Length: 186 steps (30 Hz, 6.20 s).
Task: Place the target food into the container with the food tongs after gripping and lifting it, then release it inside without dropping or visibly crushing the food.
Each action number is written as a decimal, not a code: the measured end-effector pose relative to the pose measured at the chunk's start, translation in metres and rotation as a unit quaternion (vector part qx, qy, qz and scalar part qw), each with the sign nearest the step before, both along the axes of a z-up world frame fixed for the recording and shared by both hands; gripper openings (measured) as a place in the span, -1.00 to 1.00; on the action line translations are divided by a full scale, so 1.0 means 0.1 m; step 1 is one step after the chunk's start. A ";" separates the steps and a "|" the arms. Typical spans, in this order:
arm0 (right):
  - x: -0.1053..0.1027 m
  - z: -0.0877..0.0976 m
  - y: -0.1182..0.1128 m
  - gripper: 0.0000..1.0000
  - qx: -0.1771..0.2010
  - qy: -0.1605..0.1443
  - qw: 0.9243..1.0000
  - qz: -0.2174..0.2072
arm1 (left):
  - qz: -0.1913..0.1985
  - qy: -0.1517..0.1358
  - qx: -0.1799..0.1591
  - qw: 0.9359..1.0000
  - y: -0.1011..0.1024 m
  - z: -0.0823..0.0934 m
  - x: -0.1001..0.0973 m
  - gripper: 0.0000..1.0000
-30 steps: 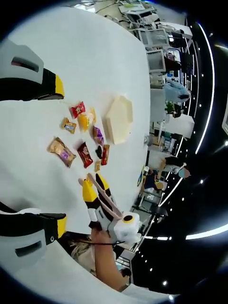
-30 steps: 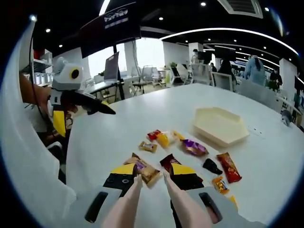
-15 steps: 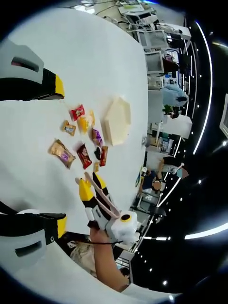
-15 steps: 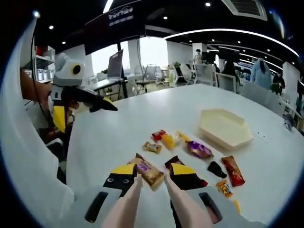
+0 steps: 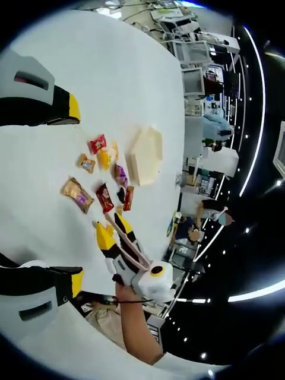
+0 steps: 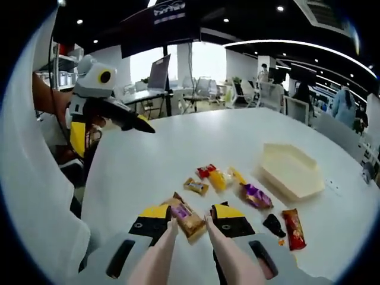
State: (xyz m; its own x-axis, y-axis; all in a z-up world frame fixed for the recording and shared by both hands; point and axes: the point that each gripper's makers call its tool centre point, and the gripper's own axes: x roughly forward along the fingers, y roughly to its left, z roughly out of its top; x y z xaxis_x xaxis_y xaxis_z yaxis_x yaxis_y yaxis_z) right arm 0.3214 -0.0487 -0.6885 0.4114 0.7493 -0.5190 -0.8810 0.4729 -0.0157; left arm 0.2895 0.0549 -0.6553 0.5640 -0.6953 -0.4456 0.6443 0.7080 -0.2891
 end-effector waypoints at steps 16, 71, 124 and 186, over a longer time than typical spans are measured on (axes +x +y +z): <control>0.00 -0.05 0.08 -0.46 -0.016 0.002 0.999 0.039 | 0.006 0.004 0.001 1.000 0.01 0.00 0.01 0.99; 0.05 -0.35 0.40 -0.46 -0.105 -0.007 0.963 0.249 | 0.090 0.013 0.004 0.996 0.25 0.00 -0.18 0.99; 0.06 -0.55 0.47 -0.47 -0.122 0.048 0.966 0.223 | 0.102 0.025 0.000 0.994 0.29 -0.04 -0.16 0.99; 0.07 0.47 -1.26 -0.58 0.012 0.030 0.982 -0.189 | 0.054 -0.043 0.011 0.998 -0.73 0.57 -0.04 0.99</control>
